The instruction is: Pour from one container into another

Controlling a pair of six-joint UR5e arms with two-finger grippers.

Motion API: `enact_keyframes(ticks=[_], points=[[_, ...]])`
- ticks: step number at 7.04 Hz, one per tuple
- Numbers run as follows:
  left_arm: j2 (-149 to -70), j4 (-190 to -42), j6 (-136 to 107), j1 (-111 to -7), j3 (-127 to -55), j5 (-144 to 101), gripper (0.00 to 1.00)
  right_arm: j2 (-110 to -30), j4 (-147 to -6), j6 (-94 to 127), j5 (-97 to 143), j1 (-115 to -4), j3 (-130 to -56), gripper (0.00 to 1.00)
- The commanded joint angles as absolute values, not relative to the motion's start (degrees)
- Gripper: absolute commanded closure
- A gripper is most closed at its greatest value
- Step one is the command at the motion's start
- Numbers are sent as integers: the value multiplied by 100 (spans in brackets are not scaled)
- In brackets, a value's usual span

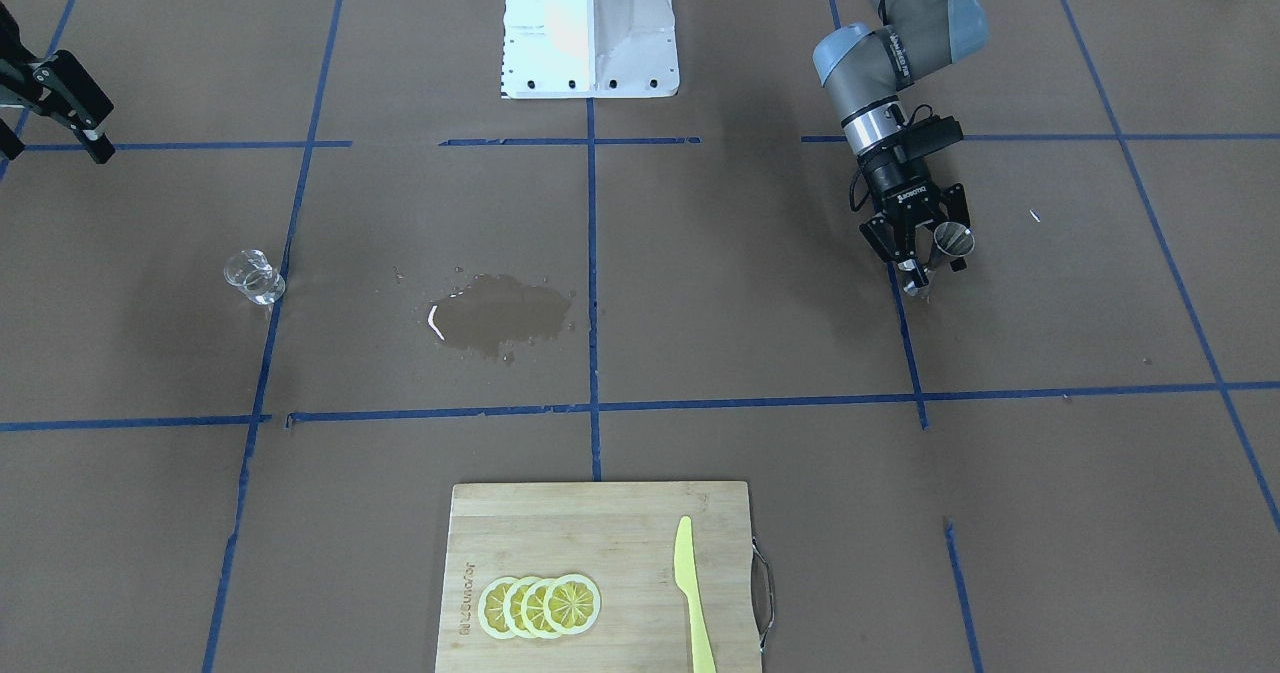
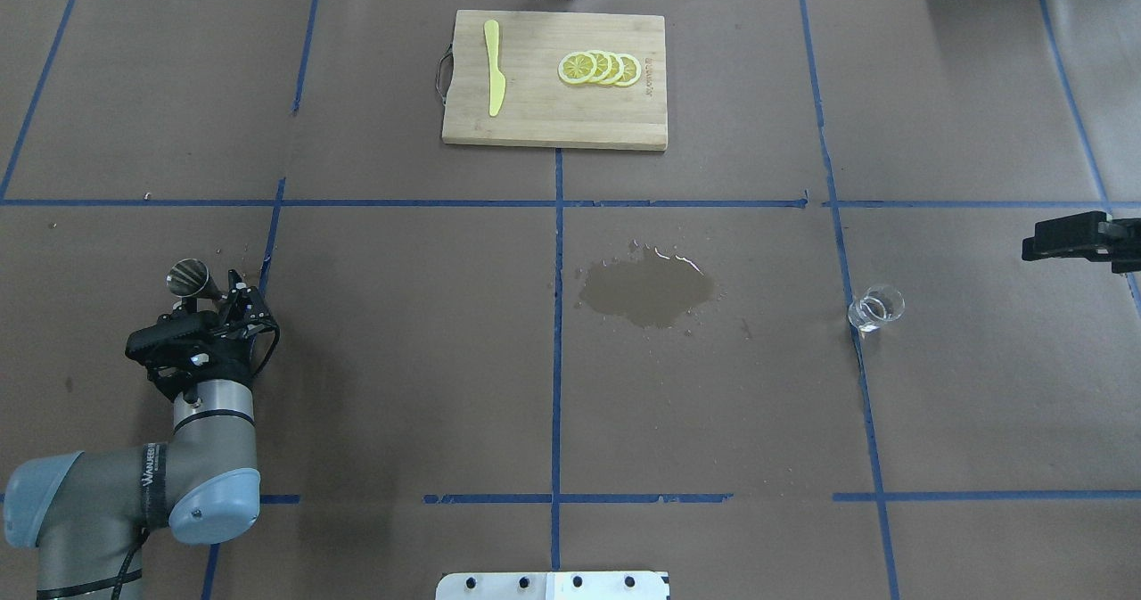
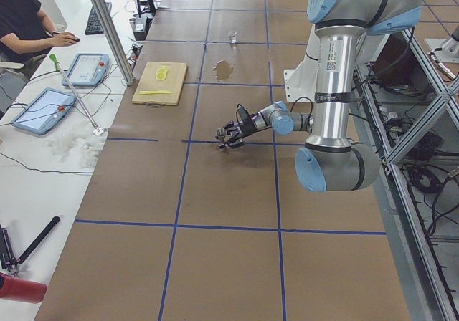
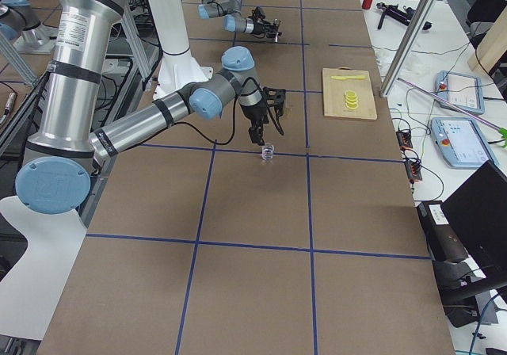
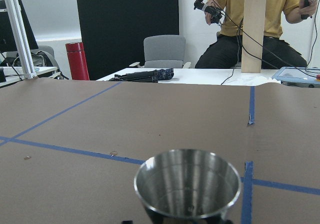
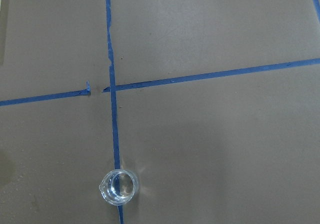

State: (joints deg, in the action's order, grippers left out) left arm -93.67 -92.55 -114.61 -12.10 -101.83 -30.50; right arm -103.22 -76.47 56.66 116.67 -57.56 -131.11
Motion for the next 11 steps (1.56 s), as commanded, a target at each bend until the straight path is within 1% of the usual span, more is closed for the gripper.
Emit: enact_keyframes(ticks=[1,2,3,4,5,7,8,9,10,11], points=[[-9396,-9255,-11461,-1239,-10160,-3050,51,-10336,-7646,5669,11654,-5739,-13113,0],[-9396,-9255,-11461,-1248,-10160,-3050,59,-10336,-7646,5678,11654,-5687,-13113,0],[-9396,-9255,-11470,-1265,-10178,-3032,72,-10336,-7646,5678,11663,-5687,-13122,0],[-9396,-9255,-11478,-1300,-10239,-3024,92,-10327,-7646,5678,11663,-5652,-13139,0],[-9396,-9264,-11505,-1344,-10283,-3015,100,-10318,-7646,5721,11663,-5651,-13183,0],[-9404,-9272,-11461,-1546,-10799,-3023,100,-10318,-7646,5730,11663,-5651,-13306,0],[-9413,-9316,-11252,-1556,-10932,-3032,100,-10301,-7646,5730,11620,-5617,-13315,0],[-9700,-9412,-10867,-1573,-10942,-3032,100,-10318,-7646,5730,11297,-5433,-13411,0],[-10173,-9665,-10411,-1608,-10942,-3032,100,-10327,-7646,5730,11094,-5310,-13543,0],[-10334,-10147,-9910,-1600,-10934,-3050,100,-10327,-7646,5730,10979,-5248,-13718,0]])
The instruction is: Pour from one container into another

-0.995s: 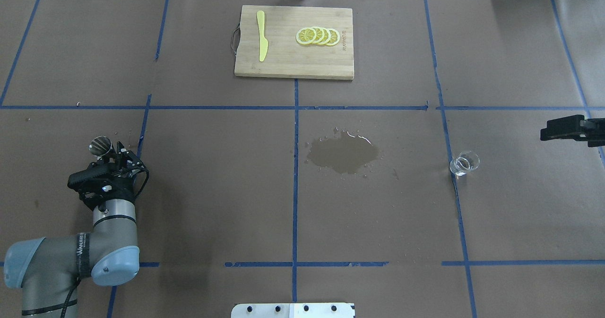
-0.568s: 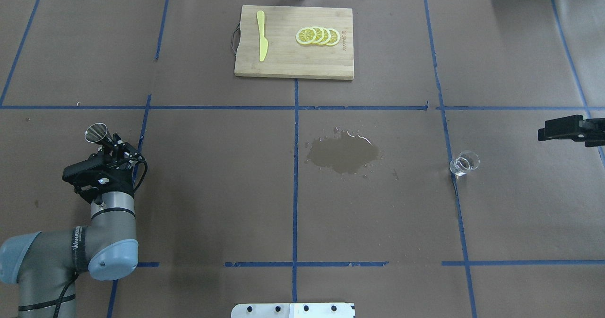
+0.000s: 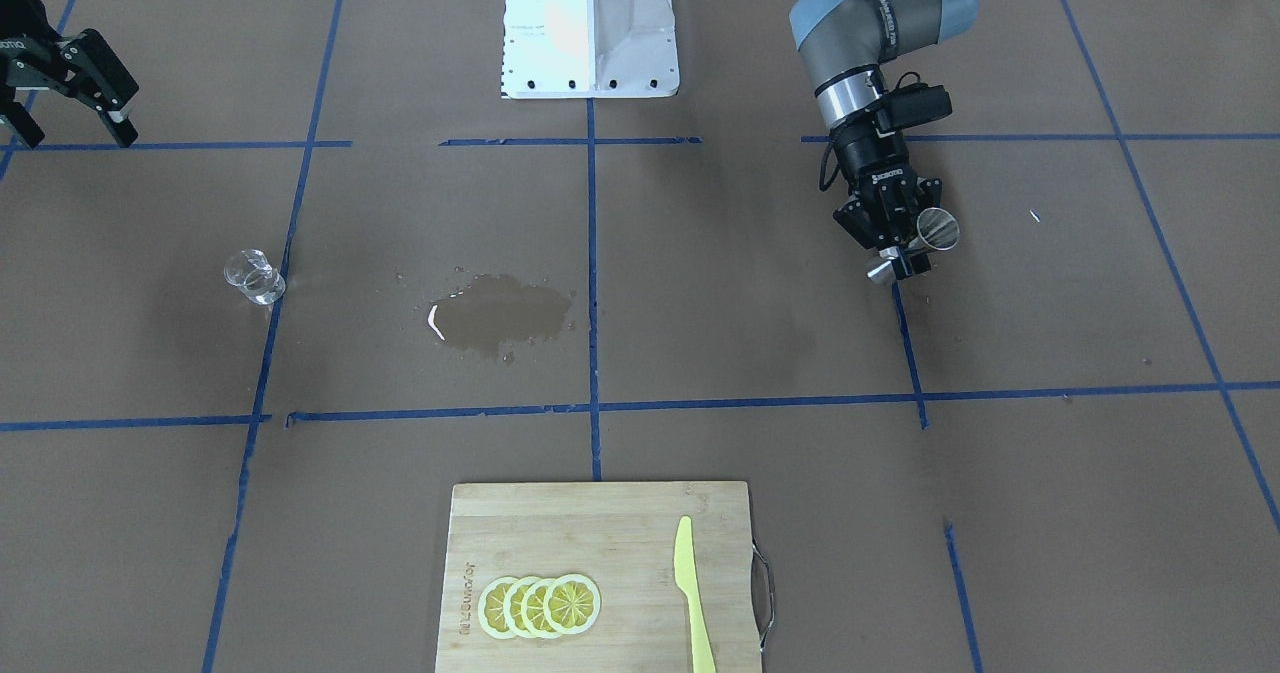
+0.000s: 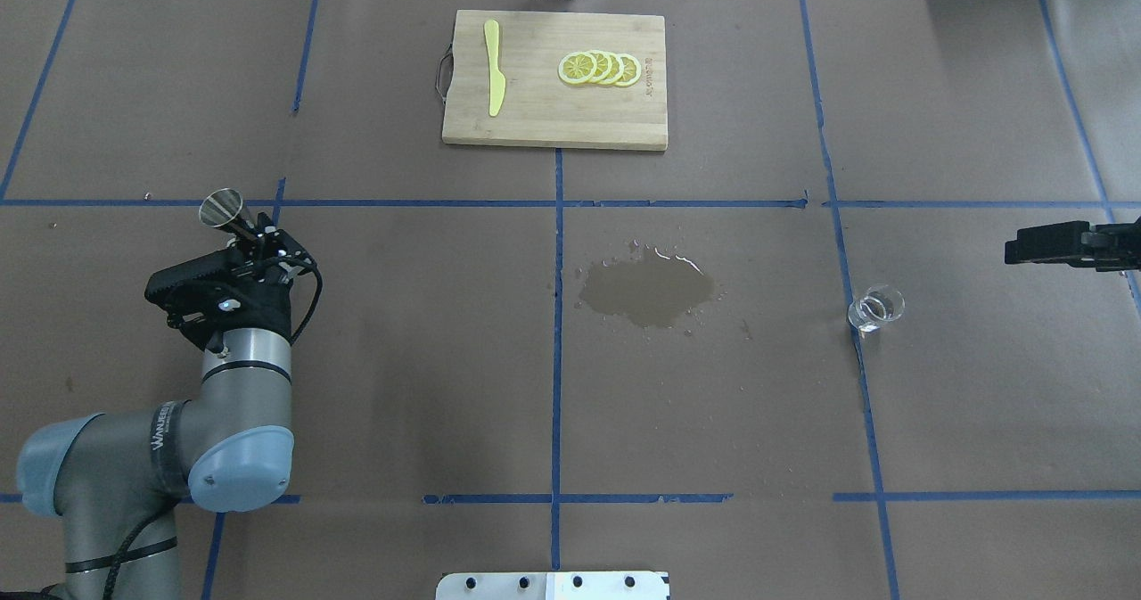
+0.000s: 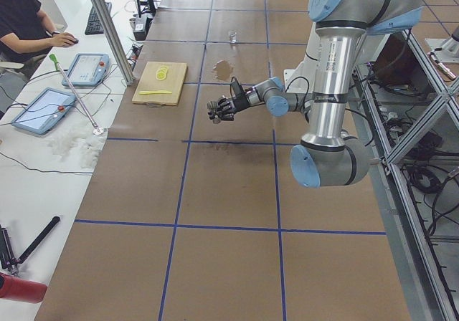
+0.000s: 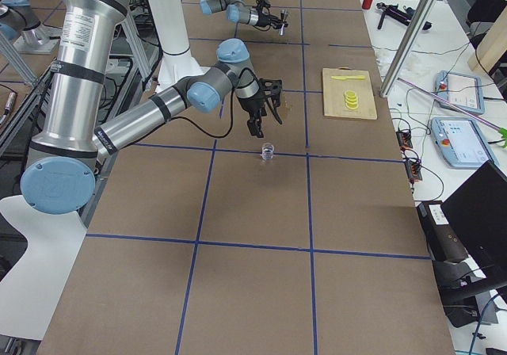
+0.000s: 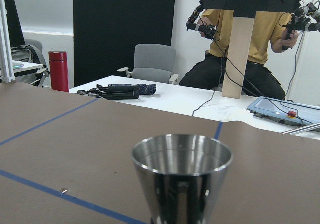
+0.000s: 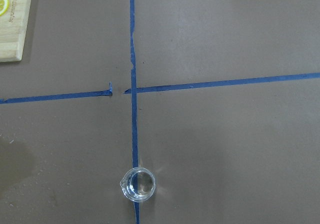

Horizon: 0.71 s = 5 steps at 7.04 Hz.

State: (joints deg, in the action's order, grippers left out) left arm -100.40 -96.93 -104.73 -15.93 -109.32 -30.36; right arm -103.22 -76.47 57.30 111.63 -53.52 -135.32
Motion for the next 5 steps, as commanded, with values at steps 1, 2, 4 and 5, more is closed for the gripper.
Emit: enact_keyframes(ticks=[1,2,4,5], points=[[-10345,-10839,-9427,-1600,-10864,-3032,100,-10327,-7646,5730,10978,-5230,-13737,0],[-10388,-11376,-8648,-1591,-10837,-3032,100,-10327,-7646,5730,10873,-5186,-13737,0],[-10589,-12954,-6619,-1573,-10750,-3084,100,-10327,-7646,5748,10198,-4792,-13755,0],[-10852,-13399,-5922,-1565,-10558,-3085,100,-10318,-7646,5905,9821,-4520,-13755,0]])
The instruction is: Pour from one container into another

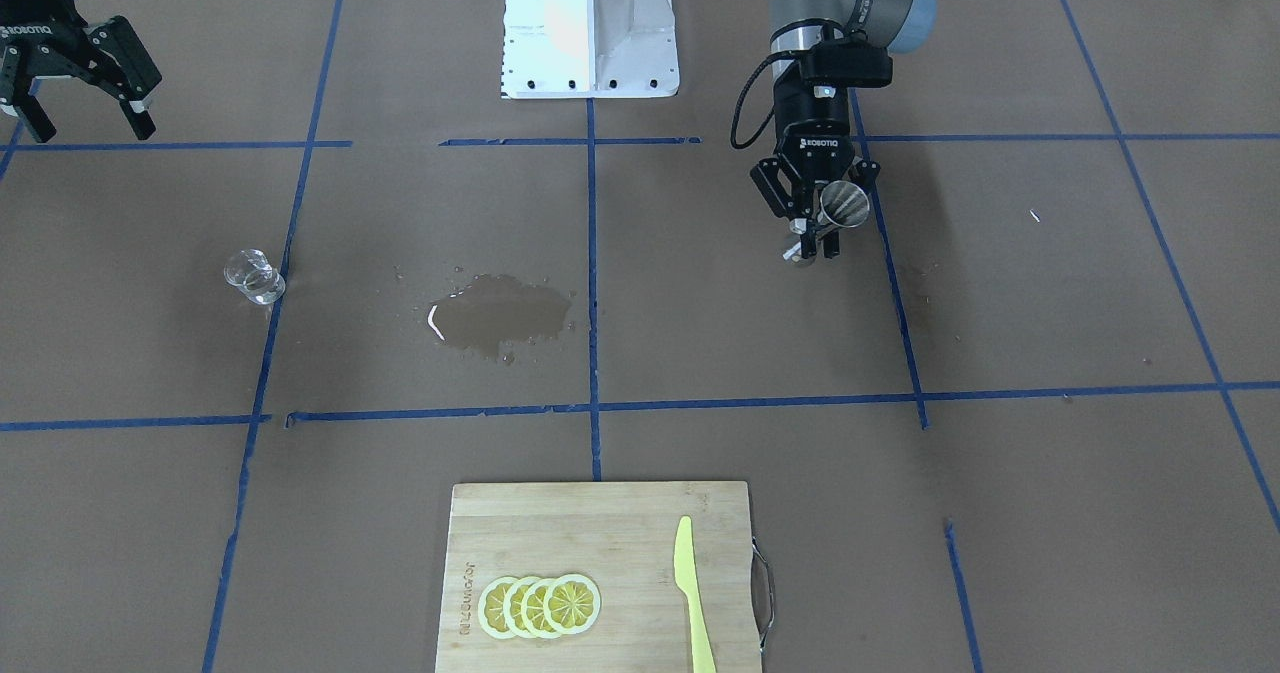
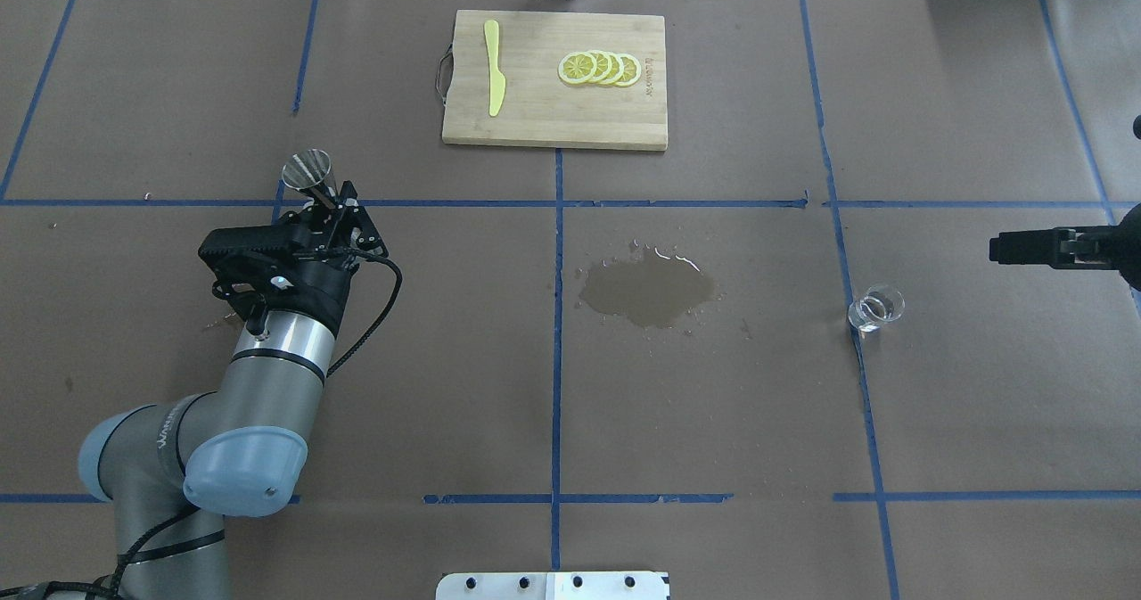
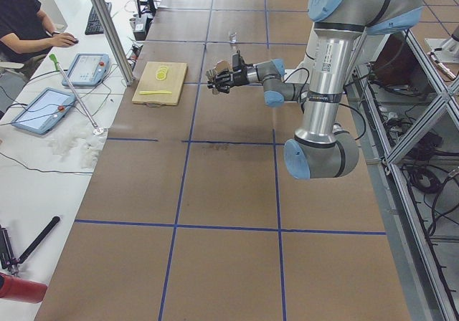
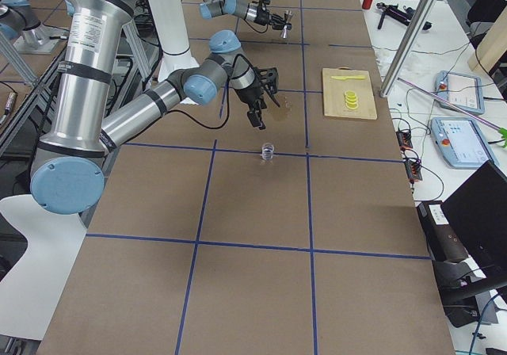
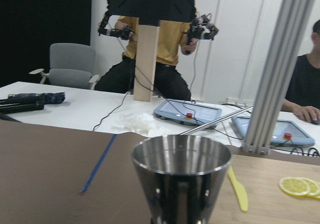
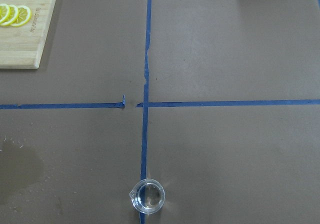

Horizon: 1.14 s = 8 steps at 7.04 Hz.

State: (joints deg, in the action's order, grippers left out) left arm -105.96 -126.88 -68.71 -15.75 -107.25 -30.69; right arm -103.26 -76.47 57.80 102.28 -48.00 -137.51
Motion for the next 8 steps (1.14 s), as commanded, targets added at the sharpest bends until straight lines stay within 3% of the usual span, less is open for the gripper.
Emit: enact_keyframes(ticks=[1,5,6,8], points=[[-11046,-13438,-5489,-1599,-10512,-3250,100,-10318,-7629,6211,9321,-4091,-13764,0],[-11197,-13605,-4957,-1819,-10538,-4110,100,-10441,-7366,7812,7106,-2149,-13737,0],[-11206,-13649,-4957,-1889,-10521,-4174,100,-10468,-6556,8588,7032,-2058,-13494,0],[-11224,-13711,-4739,-1916,-10468,-4175,100,-10731,-6460,8604,5581,-1209,-13160,0]])
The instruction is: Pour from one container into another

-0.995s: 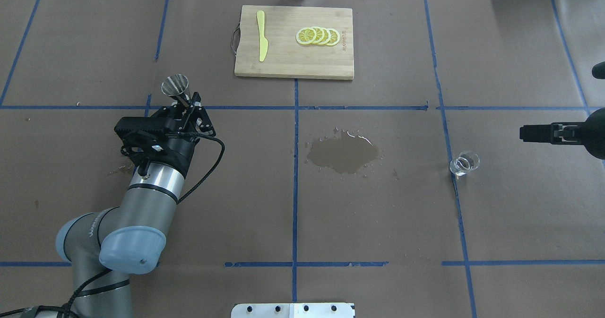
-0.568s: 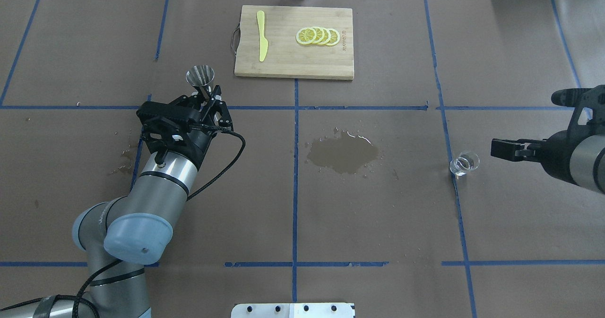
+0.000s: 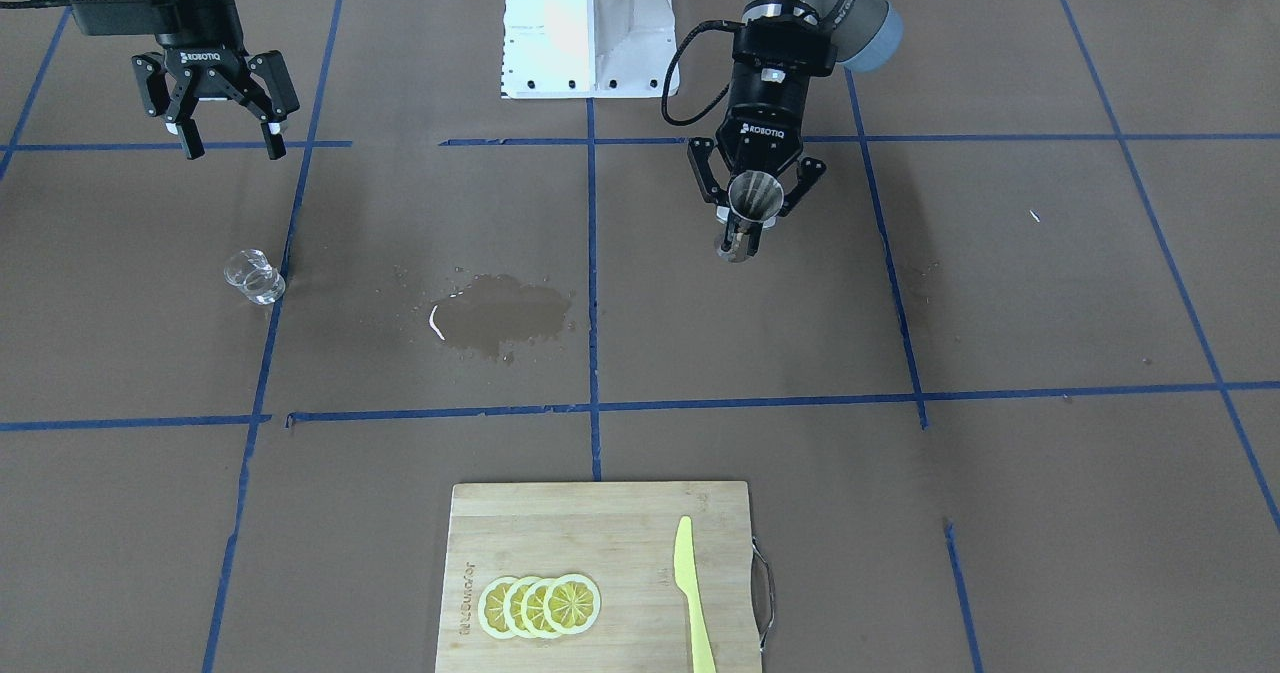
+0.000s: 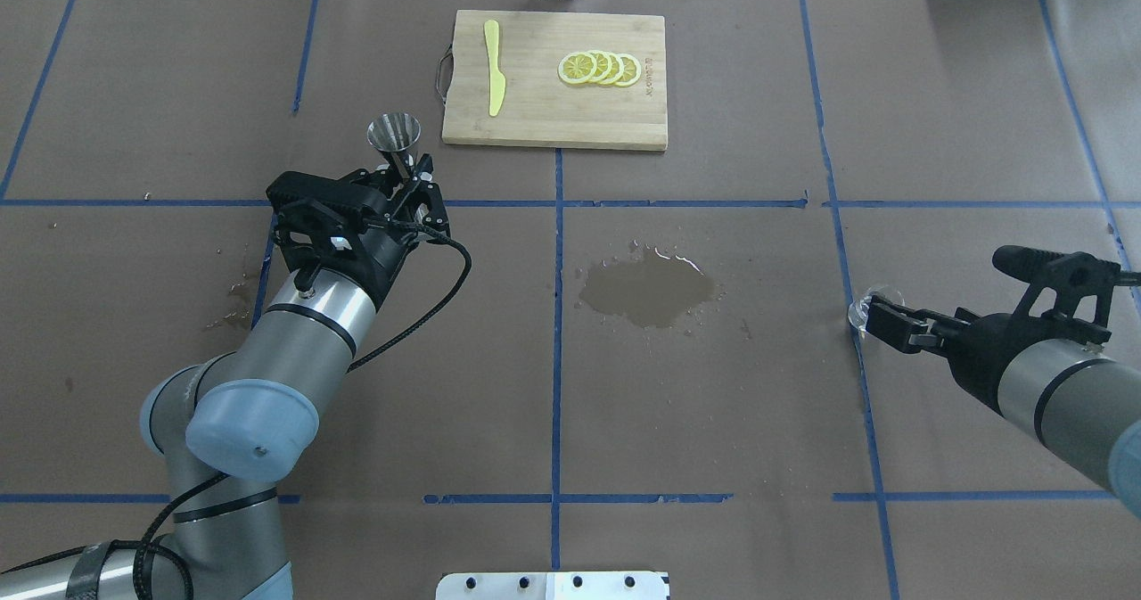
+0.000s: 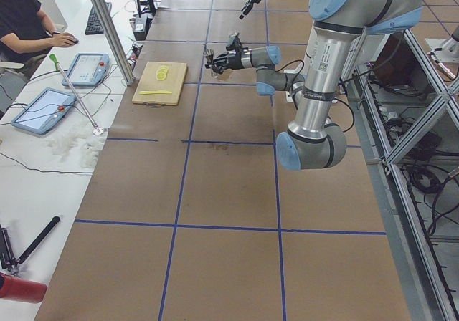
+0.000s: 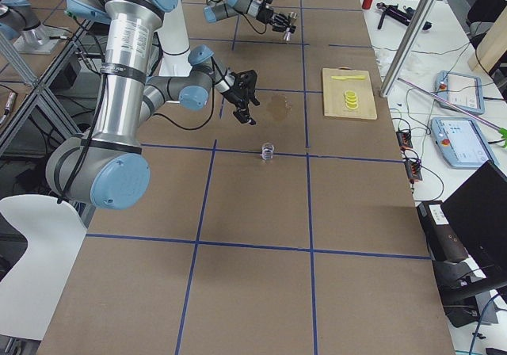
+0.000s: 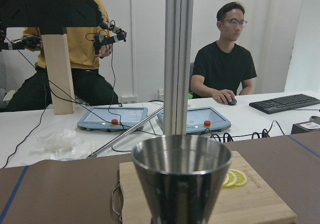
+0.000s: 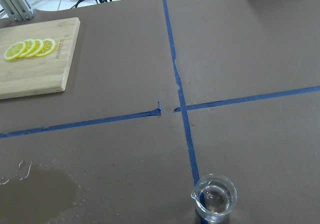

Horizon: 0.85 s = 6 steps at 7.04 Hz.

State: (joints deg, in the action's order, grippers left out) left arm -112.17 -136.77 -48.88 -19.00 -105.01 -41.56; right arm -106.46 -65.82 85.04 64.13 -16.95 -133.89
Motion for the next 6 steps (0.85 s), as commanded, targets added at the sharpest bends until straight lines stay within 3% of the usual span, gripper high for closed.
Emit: enact_keyframes(ticks=[1,6], points=[[-11241,-13702,-4589,-1916,-10459,-4175,100,-10740,-6469,8613,5163,-1039,-13035,0],[-11250,-13781,-4588,-1925,-10459,-4227,100,-10539,-6407,8666,3280,-501,-11674,0]])
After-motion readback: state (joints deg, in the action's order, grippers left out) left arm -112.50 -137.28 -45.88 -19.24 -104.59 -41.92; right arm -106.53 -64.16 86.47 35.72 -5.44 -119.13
